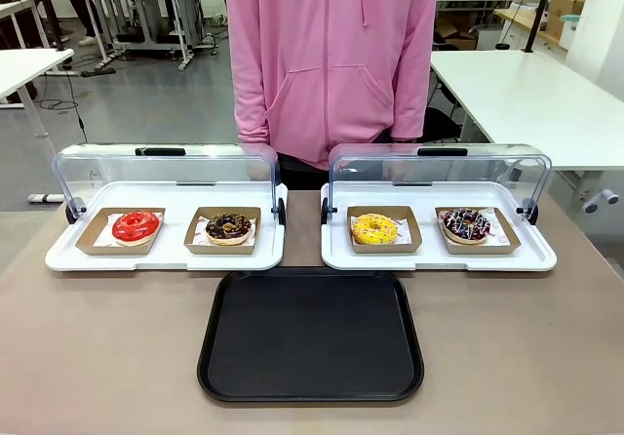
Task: Move the fourth donut from the left to the tray.
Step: Pick up the Paper togo box containing the Donut indicated by the person and place it on the Handle tray.
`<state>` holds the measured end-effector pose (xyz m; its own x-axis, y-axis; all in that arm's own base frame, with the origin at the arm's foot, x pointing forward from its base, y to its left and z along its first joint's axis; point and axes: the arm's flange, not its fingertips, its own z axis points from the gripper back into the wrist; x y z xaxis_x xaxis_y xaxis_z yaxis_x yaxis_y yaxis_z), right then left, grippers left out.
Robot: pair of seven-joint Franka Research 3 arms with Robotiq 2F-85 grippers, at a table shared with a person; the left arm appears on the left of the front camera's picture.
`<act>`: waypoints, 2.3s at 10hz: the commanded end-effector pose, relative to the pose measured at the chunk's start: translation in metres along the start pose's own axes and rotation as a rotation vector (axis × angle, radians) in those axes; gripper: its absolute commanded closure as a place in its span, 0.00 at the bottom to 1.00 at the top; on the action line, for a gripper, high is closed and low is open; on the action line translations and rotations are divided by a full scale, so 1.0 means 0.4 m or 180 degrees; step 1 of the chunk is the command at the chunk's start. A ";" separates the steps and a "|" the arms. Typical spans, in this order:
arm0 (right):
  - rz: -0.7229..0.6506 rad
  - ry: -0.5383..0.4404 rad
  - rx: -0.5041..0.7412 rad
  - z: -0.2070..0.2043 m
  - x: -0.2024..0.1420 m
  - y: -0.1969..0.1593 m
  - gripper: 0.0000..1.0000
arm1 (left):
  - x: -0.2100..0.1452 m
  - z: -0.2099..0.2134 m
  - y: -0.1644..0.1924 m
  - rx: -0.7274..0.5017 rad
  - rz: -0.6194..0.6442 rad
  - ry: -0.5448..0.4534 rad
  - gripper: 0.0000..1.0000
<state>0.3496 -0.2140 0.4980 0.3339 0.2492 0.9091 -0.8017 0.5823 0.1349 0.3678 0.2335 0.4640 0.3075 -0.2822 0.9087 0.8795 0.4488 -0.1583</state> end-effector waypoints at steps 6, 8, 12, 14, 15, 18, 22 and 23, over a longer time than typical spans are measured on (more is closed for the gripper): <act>0.0086 -0.0084 0.0004 0.000 0.006 -0.008 0.00 | 0.001 0.004 0.003 -0.0018 -0.0071 -0.0063 0.00; 0.0086 -0.0084 0.0004 0.000 0.006 -0.008 0.00 | 0.001 0.004 0.003 -0.0018 -0.0071 -0.0063 0.00; 0.0086 -0.0084 0.0004 0.000 0.006 -0.008 0.00 | 0.001 0.004 0.003 -0.0018 -0.0071 -0.0063 0.00; 0.0086 -0.0084 0.0004 0.000 0.006 -0.008 0.00 | 0.001 0.004 0.003 -0.0018 -0.0071 -0.0063 0.00; 0.0086 -0.0084 0.0004 0.000 0.006 -0.008 0.00 | 0.001 0.004 0.003 -0.0018 -0.0071 -0.0063 0.00; 0.0086 -0.0084 0.0004 0.000 0.006 -0.008 0.00 | 0.001 0.004 0.003 -0.0018 -0.0071 -0.0063 0.00; 0.0086 -0.0084 0.0004 0.000 0.006 -0.008 0.00 | 0.001 0.004 0.003 -0.0018 -0.0071 -0.0063 0.00; 0.0086 -0.0084 0.0004 0.000 0.006 -0.008 0.00 | 0.001 0.004 0.003 -0.0018 -0.0071 -0.0063 0.00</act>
<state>0.3499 -0.2140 0.4975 0.3335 0.2479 0.9096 -0.8019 0.5819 0.1355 0.3678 0.2335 0.4640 0.3076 -0.2821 0.9087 0.8795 0.4488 -0.1584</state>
